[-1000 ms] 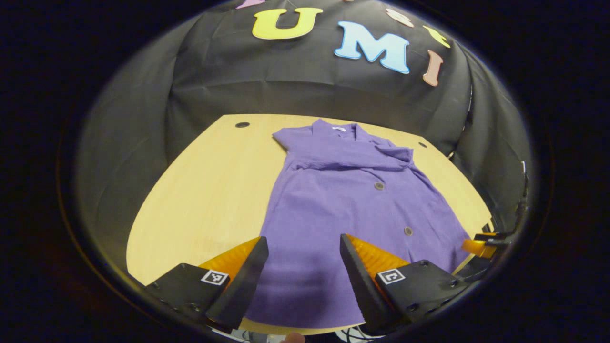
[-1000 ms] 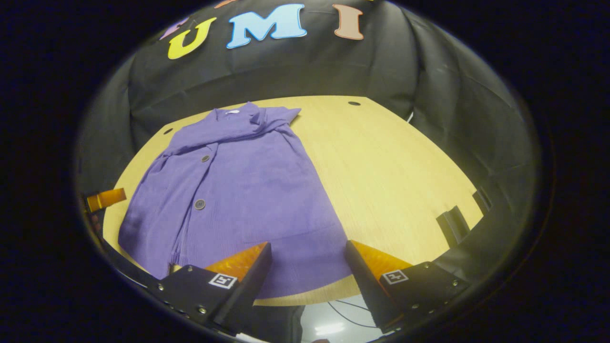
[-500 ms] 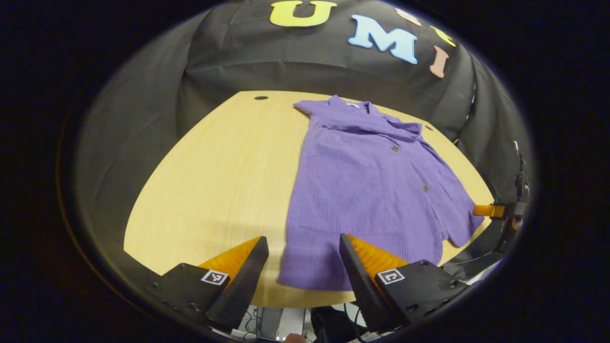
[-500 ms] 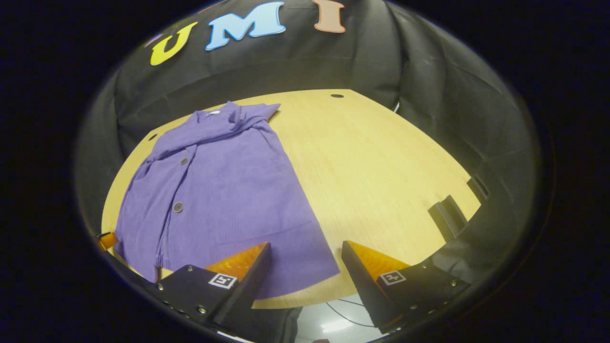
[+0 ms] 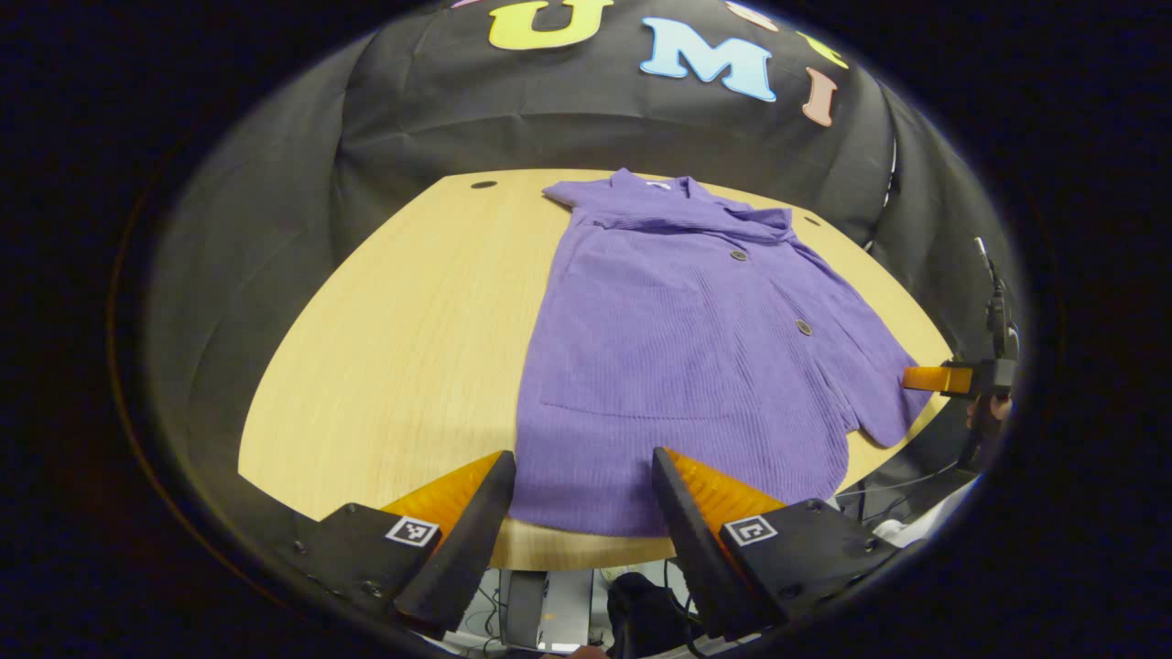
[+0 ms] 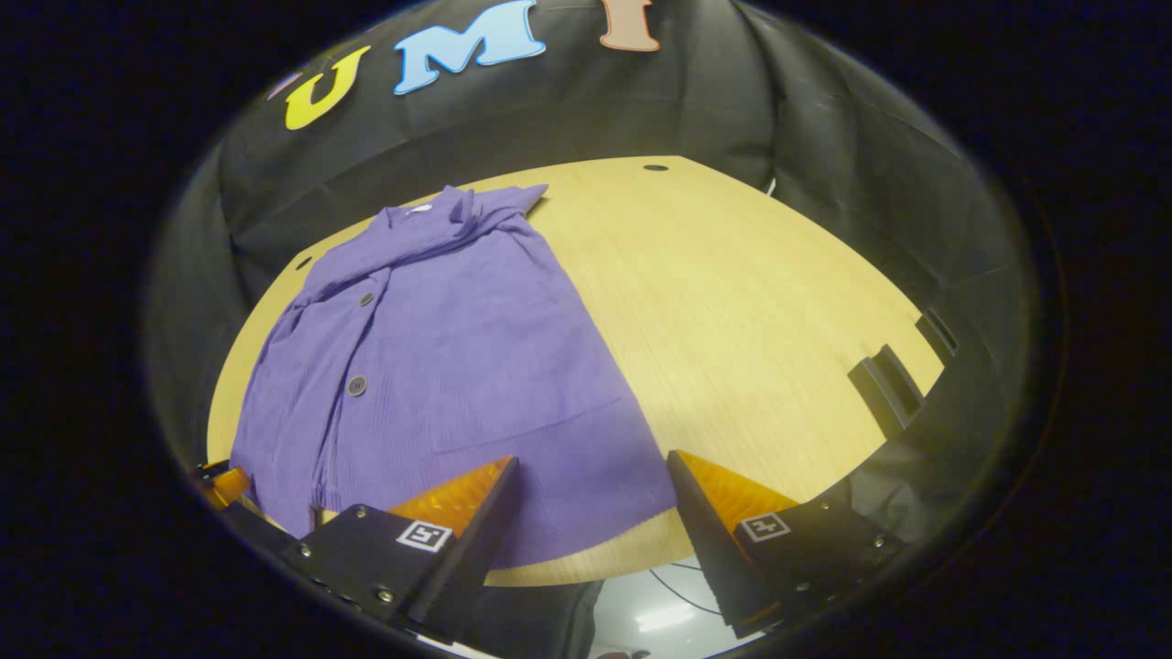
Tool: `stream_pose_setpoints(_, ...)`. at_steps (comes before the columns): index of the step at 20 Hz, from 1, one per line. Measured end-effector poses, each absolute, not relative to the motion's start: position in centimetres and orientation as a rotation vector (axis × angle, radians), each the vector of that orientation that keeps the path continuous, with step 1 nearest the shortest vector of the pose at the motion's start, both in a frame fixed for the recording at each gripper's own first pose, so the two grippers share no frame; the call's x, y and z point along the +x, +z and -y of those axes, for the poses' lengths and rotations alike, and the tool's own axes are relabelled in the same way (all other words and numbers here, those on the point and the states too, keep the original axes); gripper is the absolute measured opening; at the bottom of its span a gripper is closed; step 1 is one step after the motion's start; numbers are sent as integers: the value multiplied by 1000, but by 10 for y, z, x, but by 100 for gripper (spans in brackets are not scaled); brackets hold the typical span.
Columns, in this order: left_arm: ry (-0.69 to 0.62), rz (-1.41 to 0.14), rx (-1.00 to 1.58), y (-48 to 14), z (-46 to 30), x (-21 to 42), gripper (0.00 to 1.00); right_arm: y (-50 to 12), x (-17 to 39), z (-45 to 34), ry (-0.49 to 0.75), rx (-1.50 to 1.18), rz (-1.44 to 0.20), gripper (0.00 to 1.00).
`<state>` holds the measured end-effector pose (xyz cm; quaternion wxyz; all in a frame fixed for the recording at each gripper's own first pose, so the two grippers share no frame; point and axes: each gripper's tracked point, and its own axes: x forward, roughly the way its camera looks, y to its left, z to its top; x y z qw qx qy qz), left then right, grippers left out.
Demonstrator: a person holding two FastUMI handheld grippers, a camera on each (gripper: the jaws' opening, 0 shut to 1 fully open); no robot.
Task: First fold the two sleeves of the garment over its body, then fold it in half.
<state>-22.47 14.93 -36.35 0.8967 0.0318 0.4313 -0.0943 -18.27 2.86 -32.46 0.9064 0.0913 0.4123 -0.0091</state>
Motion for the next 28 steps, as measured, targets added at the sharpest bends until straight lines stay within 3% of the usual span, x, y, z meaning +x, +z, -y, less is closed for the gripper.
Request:
stream_pose_setpoints(2, -192, -895, 103, -366, -147, -224, 100, -327, -185, -32, -6, 134, -853, 100)
stream_pose_setpoints(5, -193, -891, 121, -366, -139, -223, 89, -327, -185, -38, 8, 101, -862, 100)
stream_pose_setpoints(6, -195, -886, 121, -367, -136, -223, 79, -328, -185, -38, 7, 103, -868, 98)
stream_pose_setpoints(7, -207, -885, 127, -367, -132, -224, 69, -326, -184, -38, 10, 99, -873, 89)
stream_pose_setpoints(8, -221, -882, 126, -368, -126, -226, 59, -326, -184, -41, 16, 109, -872, 94)
stream_pose_setpoints(10, -233, -884, 147, -369, -123, -226, 39, -326, -184, -42, 13, 109, -875, 68)
stream_pose_setpoints(11, -235, -885, 122, -370, -120, -229, 39, -326, -183, -42, 17, 103, -880, 67)
stream_pose_setpoints(12, -217, -893, 106, -368, -120, -224, 18, -325, -180, -47, 30, 118, -872, 67)
stream_pose_setpoints(14, -202, -903, 77, -367, -121, -222, 18, -325, -179, -46, -4, 183, -879, 22)
stream_pose_setpoints(16, -197, -921, -4, -365, -117, -222, 9, -331, -165, -46, -25, 229, -862, 23)
stream_pose_setpoints(17, -198, -931, -40, -363, -117, -223, 9, -327, -172, -48, -19, 248, -880, 4)
stream_pose_setpoints(28, -313, -796, -197, -282, -82, -194, 8, -228, -149, -53, 60, 356, -697, 5)
